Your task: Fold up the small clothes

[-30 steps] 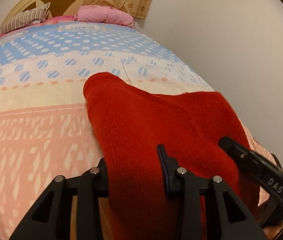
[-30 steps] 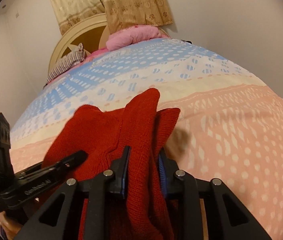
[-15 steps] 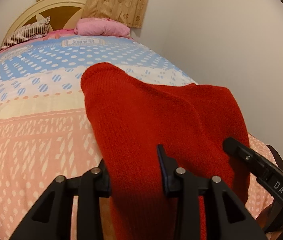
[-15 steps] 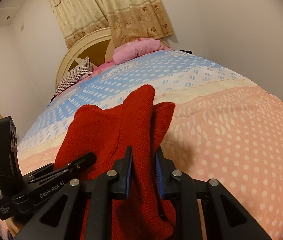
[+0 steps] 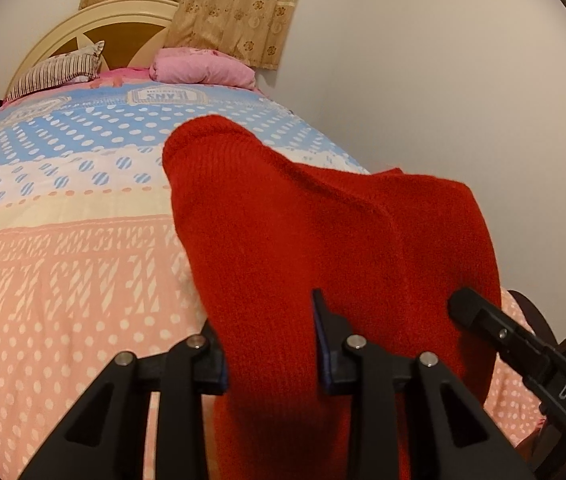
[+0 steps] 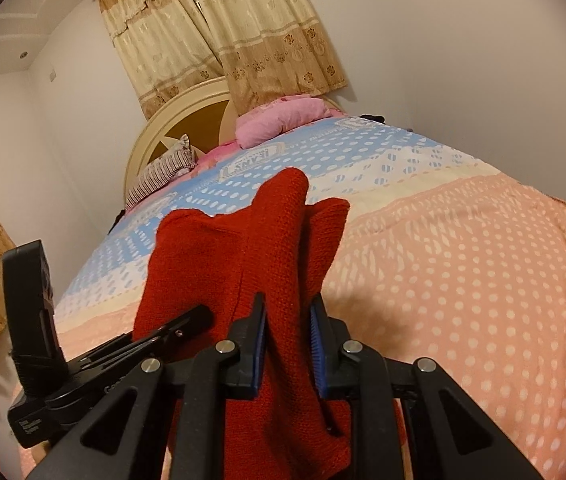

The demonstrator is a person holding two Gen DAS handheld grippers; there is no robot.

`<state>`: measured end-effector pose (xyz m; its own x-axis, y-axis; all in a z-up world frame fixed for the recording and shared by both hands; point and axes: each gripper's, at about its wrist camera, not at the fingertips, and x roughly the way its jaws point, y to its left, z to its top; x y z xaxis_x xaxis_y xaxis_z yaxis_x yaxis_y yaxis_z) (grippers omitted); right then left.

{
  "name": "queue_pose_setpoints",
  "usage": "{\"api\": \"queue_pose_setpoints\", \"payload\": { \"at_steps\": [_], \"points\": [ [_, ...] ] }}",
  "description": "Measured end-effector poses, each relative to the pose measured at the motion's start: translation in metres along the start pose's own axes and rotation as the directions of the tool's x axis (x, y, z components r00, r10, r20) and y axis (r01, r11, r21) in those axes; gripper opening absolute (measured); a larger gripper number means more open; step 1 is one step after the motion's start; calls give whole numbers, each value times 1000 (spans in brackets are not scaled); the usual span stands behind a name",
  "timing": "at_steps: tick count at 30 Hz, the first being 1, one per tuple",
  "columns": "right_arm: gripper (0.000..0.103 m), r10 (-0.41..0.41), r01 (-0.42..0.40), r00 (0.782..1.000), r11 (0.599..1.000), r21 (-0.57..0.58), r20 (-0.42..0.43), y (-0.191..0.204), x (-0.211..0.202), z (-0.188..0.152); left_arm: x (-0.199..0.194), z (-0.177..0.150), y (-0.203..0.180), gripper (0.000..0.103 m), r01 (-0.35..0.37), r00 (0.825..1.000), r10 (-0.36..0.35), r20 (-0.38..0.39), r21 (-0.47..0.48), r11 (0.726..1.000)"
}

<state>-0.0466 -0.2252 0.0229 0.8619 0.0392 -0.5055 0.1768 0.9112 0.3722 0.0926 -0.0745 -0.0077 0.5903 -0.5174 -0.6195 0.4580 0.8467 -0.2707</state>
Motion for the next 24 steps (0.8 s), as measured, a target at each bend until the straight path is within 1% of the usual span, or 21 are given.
{"api": "queue_pose_setpoints", "payload": {
  "at_steps": [4,8,11,16,20,24],
  "points": [
    [19,11,-11,1000,1000,10,19,2,-20,-4,-11,-2,-7,33,19,1000,-19,11,17,1000],
    [19,-12,11,999,1000,14,52,1,-44,-10,-19,-9,-22,33,38,999,-39,21,58,998],
    [19,-39,38,997,999,20,65,-4,-57,-17,-16,-15,-31,33,62,998,-63,2,81,995],
    [19,-95,91,994,994,66,60,-26,-72,-27,-6,-24,-52,32,104,994,-100,-38,123,987],
    [19,-136,130,989,987,97,62,-45,-82,-32,2,-25,-66,33,129,991,-121,-61,150,980],
    [19,-172,163,982,980,114,73,-61,-92,-33,18,-25,-84,32,153,986,-139,-89,179,972]
  ]
}}
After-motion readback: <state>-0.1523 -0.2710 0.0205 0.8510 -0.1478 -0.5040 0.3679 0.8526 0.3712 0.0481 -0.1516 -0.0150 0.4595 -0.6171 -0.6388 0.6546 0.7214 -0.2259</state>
